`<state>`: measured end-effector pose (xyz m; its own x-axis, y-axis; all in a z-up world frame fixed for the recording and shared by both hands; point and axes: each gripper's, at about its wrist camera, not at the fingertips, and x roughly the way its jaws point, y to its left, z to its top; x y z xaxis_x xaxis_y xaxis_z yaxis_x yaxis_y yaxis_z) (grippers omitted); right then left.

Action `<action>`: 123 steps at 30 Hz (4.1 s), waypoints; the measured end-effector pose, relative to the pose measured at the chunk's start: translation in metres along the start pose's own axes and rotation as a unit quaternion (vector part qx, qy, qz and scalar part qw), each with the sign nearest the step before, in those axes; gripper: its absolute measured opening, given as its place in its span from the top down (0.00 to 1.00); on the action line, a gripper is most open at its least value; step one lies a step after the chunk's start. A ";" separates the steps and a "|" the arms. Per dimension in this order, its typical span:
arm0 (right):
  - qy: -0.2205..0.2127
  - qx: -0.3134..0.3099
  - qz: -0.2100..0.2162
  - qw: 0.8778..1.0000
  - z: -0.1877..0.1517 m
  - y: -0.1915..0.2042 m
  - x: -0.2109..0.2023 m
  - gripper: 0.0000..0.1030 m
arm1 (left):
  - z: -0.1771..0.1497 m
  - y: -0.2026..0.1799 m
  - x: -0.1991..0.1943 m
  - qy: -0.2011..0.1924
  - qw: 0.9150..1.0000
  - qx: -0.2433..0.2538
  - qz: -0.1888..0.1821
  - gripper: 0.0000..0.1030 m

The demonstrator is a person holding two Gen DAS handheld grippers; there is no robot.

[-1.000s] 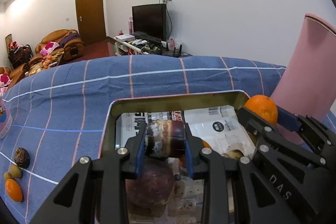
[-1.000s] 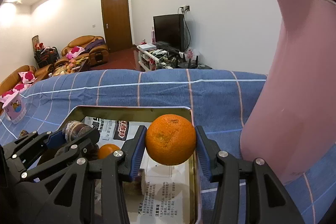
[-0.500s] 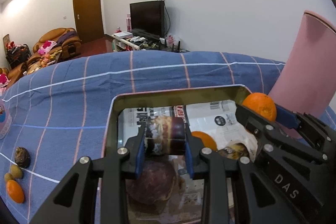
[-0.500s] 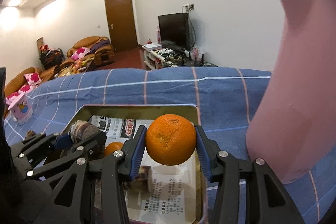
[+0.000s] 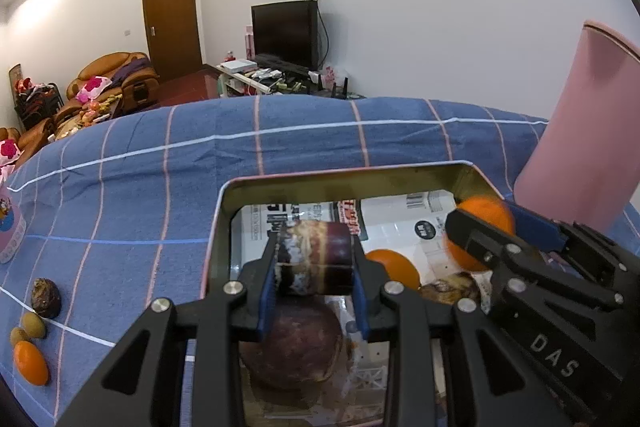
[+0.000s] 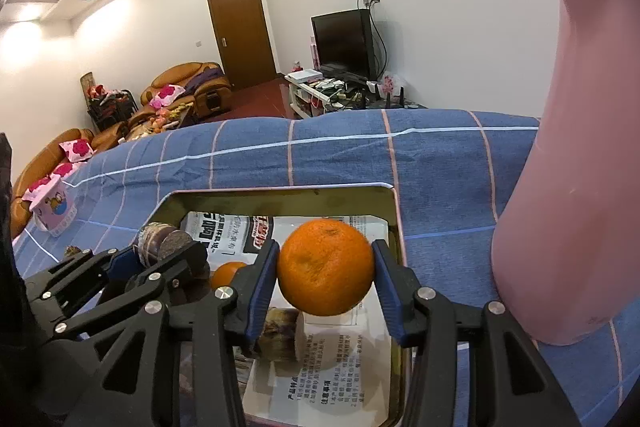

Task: Organize fruits
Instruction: 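Lower the roll into the tin and open left tool while right tool releases the orange, then withdraw both open tools from the tin toward the loose fruits, then grasp a small green-brown round fruit with left tool while right tool grasps an orange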

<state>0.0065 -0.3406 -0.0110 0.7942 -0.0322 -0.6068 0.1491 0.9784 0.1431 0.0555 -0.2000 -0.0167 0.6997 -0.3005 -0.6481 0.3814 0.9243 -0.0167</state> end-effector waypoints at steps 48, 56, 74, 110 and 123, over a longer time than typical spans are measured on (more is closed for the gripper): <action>-0.131 0.042 -0.084 0.987 -0.027 0.016 -0.073 0.23 | -0.039 0.031 -0.067 -0.068 0.995 0.044 0.059 0.00; -0.110 0.044 -0.062 0.991 -0.039 0.042 -0.073 0.23 | -0.049 0.067 -0.077 -0.056 0.996 0.034 0.068 0.00; -0.065 0.004 0.009 0.998 -0.045 0.149 -0.043 0.23 | -0.062 0.185 -0.085 -0.039 0.993 -0.008 0.115 0.00; 0.131 -0.142 0.175 0.965 -0.076 0.329 0.034 0.64 | -0.068 0.312 -0.070 0.030 0.986 -0.059 0.150 0.01; 0.111 -0.063 0.121 0.984 -0.067 0.260 0.021 0.64 | -0.073 0.268 -0.067 0.046 0.999 0.018 0.007 0.25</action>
<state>0.0229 -0.0737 -0.0391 0.6473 0.2358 -0.7248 -0.1132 0.9701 0.2146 0.0666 0.0848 -0.0332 0.6472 -0.2632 -0.7154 0.3945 0.9187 0.0190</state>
